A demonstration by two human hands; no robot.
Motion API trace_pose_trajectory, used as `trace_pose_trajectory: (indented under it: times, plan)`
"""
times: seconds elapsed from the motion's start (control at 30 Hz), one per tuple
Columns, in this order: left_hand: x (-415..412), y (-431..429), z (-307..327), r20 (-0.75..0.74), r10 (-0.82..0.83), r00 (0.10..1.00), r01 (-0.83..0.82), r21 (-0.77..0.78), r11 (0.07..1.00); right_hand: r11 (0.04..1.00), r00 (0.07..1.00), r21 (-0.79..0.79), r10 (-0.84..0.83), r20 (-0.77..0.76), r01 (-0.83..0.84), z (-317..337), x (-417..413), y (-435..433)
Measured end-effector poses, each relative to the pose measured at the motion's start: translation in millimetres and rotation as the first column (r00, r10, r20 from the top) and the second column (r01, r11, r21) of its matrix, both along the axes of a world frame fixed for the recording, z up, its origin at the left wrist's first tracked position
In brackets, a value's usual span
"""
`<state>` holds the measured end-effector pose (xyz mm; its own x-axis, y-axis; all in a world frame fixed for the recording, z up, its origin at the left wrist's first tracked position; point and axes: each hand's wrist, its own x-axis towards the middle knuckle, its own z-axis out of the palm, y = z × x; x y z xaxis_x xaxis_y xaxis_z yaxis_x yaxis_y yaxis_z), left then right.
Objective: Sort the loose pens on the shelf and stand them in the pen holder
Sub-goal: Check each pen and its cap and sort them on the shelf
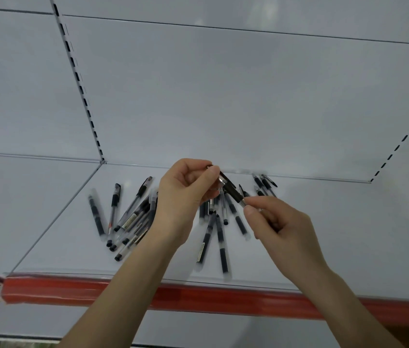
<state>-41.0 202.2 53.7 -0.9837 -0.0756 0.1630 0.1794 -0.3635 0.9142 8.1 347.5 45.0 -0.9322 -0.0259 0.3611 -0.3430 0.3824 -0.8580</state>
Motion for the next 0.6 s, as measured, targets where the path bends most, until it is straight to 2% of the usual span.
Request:
trace_pose_trajectory:
  times: [0.1,0.23,0.3,0.37,0.47,0.53,0.6]
  plan:
    - [0,1,-3,0.001,0.016,1.0,-0.016,-0.008,1.0,1.0,1.0,-0.029,-0.007,0.014,0.007,-3,-1,-5]
    - [0,0,-1,-0.044,0.069,0.997,-0.073,-0.089,0.993,0.999,1.0,-0.032,-0.007,-0.002,0.007,-3,-1,-11]
    - [-1,1,-1,-0.068,0.082,0.994,-0.093,-0.179,0.98,0.999,1.0,-0.034,-0.009,-0.015,0.008,-5,-7,-13]
    - [-2,3,-5,-0.058,0.065,0.996,-0.078,-0.273,0.959,1.0,1.0,0.008,0.012,-0.006,-0.012,-9,-15,-13]
    - [-9,-3,-12,0.02,0.049,0.999,-0.04,-0.32,0.947,0.983,0.994,0.149,0.098,0.05,-0.104,-18,-21,-10]
    - [-18,-17,-17,0.043,0.069,0.997,-0.039,-0.49,0.871,0.961,0.989,0.242,0.113,0.091,-0.132,-24,-24,-3]
    - [-28,-34,-21,-0.011,0.122,0.992,-0.096,-0.69,0.717,0.925,0.992,0.372,0.045,0.114,-0.084,-30,-32,10]
